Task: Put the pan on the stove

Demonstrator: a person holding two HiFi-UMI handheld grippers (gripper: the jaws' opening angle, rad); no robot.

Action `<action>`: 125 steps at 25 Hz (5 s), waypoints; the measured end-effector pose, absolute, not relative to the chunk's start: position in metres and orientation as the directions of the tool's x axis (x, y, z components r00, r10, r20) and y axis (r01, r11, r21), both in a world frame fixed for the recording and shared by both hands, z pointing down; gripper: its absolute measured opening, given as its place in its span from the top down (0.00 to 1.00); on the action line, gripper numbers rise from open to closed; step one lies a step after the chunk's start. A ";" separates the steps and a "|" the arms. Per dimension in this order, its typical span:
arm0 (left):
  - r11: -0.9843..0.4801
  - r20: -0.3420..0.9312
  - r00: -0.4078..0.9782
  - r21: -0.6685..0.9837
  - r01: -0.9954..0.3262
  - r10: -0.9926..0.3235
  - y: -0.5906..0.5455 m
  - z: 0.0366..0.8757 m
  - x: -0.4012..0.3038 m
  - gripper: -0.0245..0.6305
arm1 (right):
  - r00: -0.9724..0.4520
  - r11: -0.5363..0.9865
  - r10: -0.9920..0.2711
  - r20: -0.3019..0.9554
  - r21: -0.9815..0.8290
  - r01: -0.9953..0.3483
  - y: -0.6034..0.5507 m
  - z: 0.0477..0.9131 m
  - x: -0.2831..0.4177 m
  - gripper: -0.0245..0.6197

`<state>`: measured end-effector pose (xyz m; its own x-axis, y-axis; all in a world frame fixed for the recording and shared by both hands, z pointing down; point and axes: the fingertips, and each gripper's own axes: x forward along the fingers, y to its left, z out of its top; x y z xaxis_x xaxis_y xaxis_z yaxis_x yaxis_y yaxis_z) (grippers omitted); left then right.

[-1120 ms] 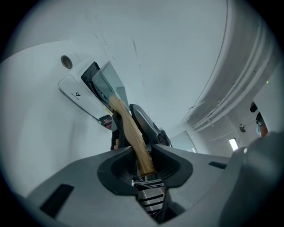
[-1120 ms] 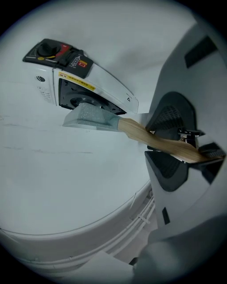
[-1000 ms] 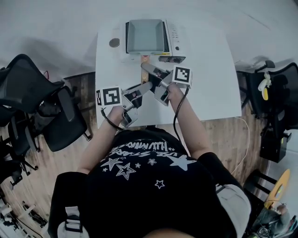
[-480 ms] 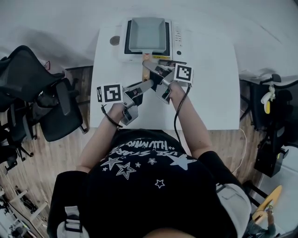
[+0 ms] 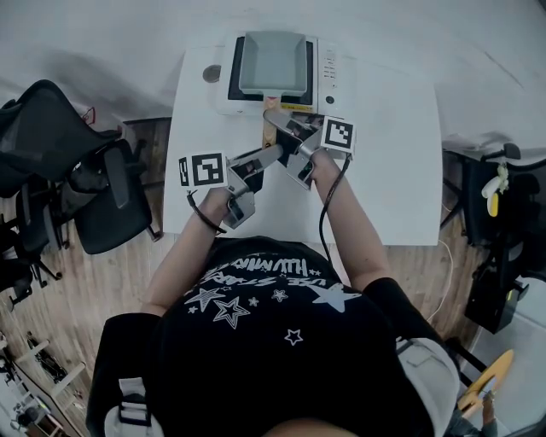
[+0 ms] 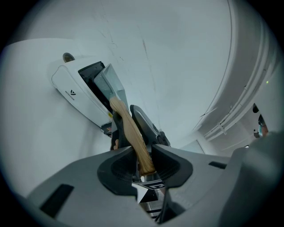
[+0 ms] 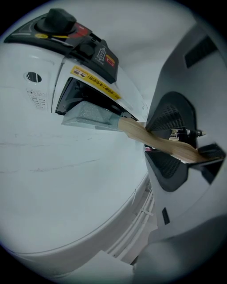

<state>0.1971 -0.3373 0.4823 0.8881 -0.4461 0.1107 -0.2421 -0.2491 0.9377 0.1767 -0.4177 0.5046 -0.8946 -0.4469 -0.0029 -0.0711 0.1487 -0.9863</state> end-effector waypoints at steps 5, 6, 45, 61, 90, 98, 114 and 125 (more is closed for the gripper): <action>-0.244 0.126 0.884 0.935 -0.257 -0.450 -0.339 0.486 0.197 0.79 | -0.894 0.136 -0.448 -0.007 -0.989 -0.060 -0.420 0.508 0.176 0.74; -0.243 0.130 0.883 0.934 -0.261 -0.450 -0.339 0.487 0.197 0.79 | -0.894 0.136 -0.448 -0.007 -0.989 -0.061 -0.419 0.509 0.176 0.74; -0.240 0.111 0.907 0.945 -0.223 -0.407 -0.332 0.498 0.195 0.67 | -0.856 0.123 -0.514 0.051 -0.983 -0.133 -0.422 0.525 0.178 0.63; -0.259 0.132 0.911 0.934 -0.246 -0.390 -0.320 0.501 0.167 0.49 | -0.771 0.135 -0.628 0.107 -0.960 -0.244 -0.408 0.524 0.190 0.60; -0.521 0.269 0.861 0.705 -0.482 -0.432 -0.279 0.484 0.030 0.82 | -0.300 0.120 -0.942 0.150 -0.684 -0.719 -0.314 0.444 0.209 0.87; -0.555 0.324 0.832 0.629 -0.545 -0.450 -0.268 0.492 -0.017 0.94 | -0.218 0.052 -0.958 0.186 -0.634 -0.772 -0.279 0.448 0.182 0.92; -0.686 0.358 0.811 0.435 -0.583 -0.462 -0.228 0.501 -0.075 0.95 | -0.109 -0.071 -0.956 0.273 -0.574 -0.816 -0.205 0.470 0.119 0.95; -0.763 0.397 0.806 0.310 -0.567 -0.438 -0.213 0.501 -0.063 0.95 | -0.152 -0.075 -0.925 0.349 -0.558 -0.826 -0.186 0.499 0.100 0.95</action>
<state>-0.0626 -0.2125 0.5010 0.8064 -0.4384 0.3969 -0.5673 -0.7632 0.3095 0.1004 -0.1862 0.4991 -0.1522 -0.9245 0.3494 -0.8264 -0.0749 -0.5580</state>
